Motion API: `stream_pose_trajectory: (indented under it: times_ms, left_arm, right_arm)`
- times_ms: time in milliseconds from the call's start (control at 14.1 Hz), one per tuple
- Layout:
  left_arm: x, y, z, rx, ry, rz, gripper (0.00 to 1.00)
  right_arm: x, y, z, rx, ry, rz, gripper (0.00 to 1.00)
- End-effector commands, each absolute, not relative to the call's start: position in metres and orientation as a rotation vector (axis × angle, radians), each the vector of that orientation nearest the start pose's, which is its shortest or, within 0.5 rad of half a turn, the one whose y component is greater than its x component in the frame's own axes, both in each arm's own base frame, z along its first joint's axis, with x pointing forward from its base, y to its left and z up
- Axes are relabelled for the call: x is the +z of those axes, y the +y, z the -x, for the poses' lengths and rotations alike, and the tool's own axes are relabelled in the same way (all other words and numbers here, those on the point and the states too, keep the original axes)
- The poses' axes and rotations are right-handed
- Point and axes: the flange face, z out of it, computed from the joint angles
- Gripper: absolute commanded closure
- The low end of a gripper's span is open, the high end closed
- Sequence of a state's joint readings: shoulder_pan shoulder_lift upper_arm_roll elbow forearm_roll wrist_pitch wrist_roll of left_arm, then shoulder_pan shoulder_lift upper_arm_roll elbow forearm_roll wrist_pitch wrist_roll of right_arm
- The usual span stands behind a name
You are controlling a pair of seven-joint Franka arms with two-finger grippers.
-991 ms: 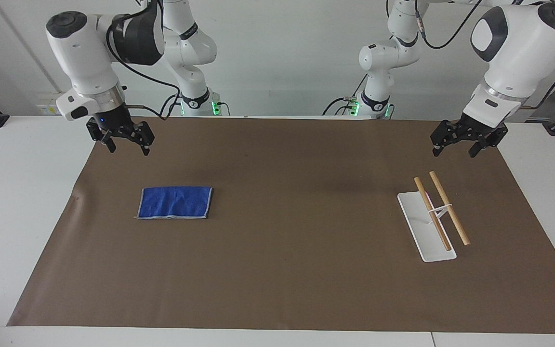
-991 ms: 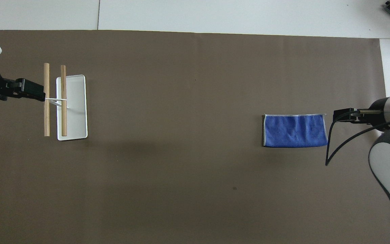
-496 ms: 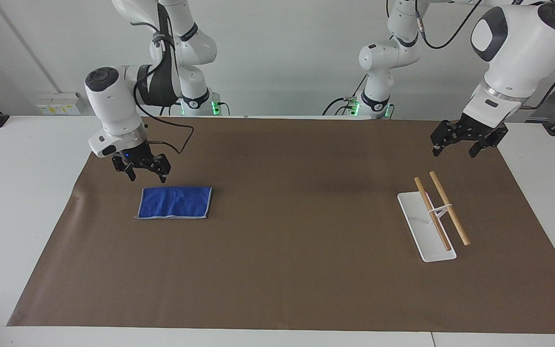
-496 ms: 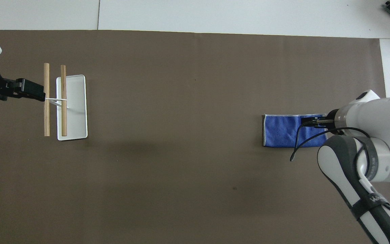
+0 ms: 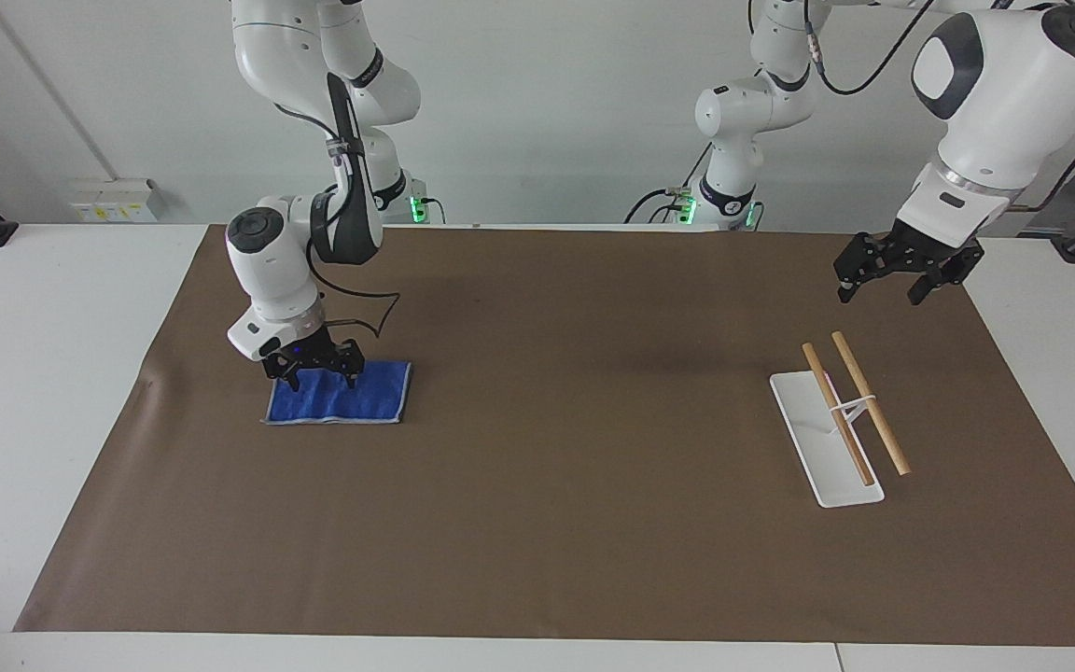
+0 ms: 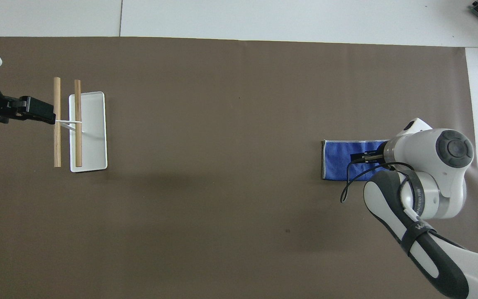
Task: Right arm passes towel to left arm to hang
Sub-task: 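Close the right gripper on the towel's edge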
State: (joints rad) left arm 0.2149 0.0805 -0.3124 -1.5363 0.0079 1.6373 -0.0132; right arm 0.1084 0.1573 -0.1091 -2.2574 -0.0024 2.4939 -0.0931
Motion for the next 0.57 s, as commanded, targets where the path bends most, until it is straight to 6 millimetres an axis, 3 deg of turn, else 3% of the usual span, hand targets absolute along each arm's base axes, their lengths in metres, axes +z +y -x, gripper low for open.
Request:
stream_pose_trajectory:
  times_ms: [0, 354, 425, 496]
  left_arm:
    - [0.604, -0.046, -0.575, -0.054, 0.145, 3.138, 0.00]
    - [0.605, -0.046, -0.575, -0.057, 0.145, 3.136, 0.00]
    - [0.605, -0.046, -0.575, -0.057, 0.145, 3.138, 0.00]
    - [0.605, -0.046, -0.575, -0.057, 0.145, 3.136, 0.00]
  right_arm:
    - [0.290, -0.008, -0.541, -0.119, -0.232, 3.144, 0.00]
    - [0.277, -0.005, -0.537, -0.107, -0.223, 3.145, 0.01]
    - [0.275, -0.005, -0.537, -0.102, -0.218, 3.145, 0.11]
    - [0.275, -0.006, -0.537, -0.102, -0.216, 3.146, 0.31]
